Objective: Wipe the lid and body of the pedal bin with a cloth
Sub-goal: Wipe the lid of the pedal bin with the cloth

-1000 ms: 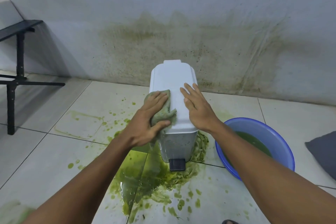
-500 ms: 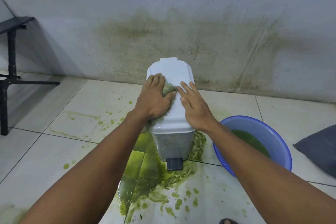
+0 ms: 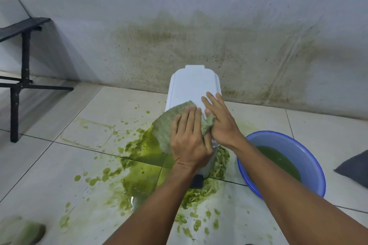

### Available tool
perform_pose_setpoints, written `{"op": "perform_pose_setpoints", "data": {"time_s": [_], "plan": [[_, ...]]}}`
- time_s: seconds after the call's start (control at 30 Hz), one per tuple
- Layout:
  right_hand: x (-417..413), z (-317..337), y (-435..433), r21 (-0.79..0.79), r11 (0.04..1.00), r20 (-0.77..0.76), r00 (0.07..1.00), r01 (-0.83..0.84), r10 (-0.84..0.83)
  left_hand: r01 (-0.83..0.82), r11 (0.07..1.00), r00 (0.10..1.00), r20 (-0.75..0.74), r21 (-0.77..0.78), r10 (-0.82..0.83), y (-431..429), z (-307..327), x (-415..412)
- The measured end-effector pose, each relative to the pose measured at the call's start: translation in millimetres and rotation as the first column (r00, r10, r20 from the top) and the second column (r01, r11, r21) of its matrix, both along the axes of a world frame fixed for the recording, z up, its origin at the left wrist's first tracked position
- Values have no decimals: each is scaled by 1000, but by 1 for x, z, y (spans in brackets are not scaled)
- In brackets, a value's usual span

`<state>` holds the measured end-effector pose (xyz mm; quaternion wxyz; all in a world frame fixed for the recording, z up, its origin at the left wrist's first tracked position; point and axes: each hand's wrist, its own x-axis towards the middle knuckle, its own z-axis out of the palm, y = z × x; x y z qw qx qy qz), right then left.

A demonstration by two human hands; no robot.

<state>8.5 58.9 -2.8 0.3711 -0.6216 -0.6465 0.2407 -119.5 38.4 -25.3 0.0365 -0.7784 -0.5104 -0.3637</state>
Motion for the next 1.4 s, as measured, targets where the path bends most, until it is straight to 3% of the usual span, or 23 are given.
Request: {"op": "perform_pose_setpoints", "data": {"time_s": [0.13,0.2,0.27,0.33,0.5,0.63,0.7,0.77,0.83,0.9,1.0,1.1,1.27,1.4], "plan": [[2,2,-2,-23,999,-20,999,-29,29,116,984,991,-87,133,-105,14,-13,-32],[1,1,-3,-28,999,-4,1000,-24,24,77,988,995,55,134,-84,26,-18,-59],[0,0,-2,-20,1000,5,1000,-8,8,25,999,978,206,36,-32,28,-20,-68],[-1,1,-2,-24,1000,5,1000,-6,6,-20,1000,960,279,-12,22,21,-17,-53],[1,2,-2,-11,1000,-30,999,-26,26,13,999,1000,10,29,-13,-3,-8,3],[1,1,-3,-12,999,-31,999,-36,36,53,994,996,-75,93,-46,6,-7,-12],[-1,0,-2,-16,1000,-22,1000,-23,22,-4,1000,999,36,27,3,12,-4,-26],[-3,0,-2,-15,1000,-11,1000,-16,16,-72,979,969,218,-189,113,14,5,-29],[-3,0,-2,-13,1000,-5,1000,-14,14,-85,922,937,284,-378,203,15,15,-26],[-4,-1,-1,-2,1000,19,1000,-8,8,-80,911,979,142,-405,149,26,26,-30],[-4,-2,1,13,1000,38,999,0,0,51,918,982,-150,-393,-119,56,44,-34],[-6,-1,0,32,999,46,999,17,-19,120,830,949,-183,-544,-257,93,58,-25],[-30,-1,-15,47,996,81,993,77,-81,-32,764,991,-121,-644,-61,118,64,-14],[-9,13,10,51,989,40,990,136,-138,-52,795,964,-239,-605,-119,84,63,-24]]}}
